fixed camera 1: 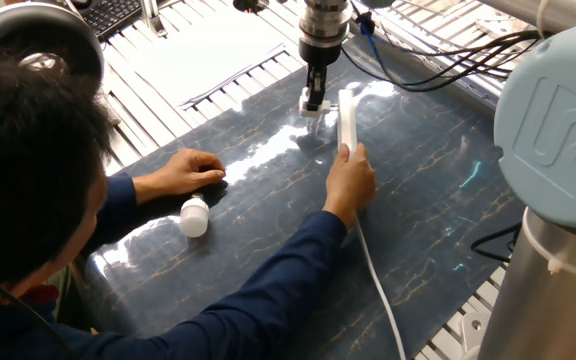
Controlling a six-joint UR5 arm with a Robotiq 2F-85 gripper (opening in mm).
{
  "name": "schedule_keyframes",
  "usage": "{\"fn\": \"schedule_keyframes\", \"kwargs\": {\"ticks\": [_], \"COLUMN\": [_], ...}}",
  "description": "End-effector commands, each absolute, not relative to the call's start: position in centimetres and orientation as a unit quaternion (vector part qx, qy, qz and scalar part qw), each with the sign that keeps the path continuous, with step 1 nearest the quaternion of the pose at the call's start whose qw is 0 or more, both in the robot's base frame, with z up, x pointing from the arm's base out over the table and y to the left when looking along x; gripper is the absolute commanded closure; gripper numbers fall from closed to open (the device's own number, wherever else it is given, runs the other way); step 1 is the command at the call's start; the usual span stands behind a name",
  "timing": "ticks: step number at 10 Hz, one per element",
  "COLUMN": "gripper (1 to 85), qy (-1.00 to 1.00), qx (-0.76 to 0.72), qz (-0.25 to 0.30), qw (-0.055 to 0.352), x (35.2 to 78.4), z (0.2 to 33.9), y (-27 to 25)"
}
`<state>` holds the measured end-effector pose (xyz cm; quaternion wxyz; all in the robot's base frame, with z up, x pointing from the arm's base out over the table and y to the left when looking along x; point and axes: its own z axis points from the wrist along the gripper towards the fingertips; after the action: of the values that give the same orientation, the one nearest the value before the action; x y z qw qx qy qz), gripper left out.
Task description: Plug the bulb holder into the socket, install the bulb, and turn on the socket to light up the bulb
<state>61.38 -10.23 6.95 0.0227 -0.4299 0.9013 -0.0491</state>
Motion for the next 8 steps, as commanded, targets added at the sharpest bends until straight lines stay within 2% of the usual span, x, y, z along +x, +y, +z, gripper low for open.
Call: {"fn": "schedule_keyframes", "kwargs": {"ticks": [1,8], "gripper": [84.7,84.7], "qy": [0.894,0.892], "qx": [-0.444,-0.45], "qz": [-0.058,-0.043], "qw": [0.022,0.019], "x": [61.81,61.53], "z": [7.22,6.81], "y": [-10.6,-9.79]}}
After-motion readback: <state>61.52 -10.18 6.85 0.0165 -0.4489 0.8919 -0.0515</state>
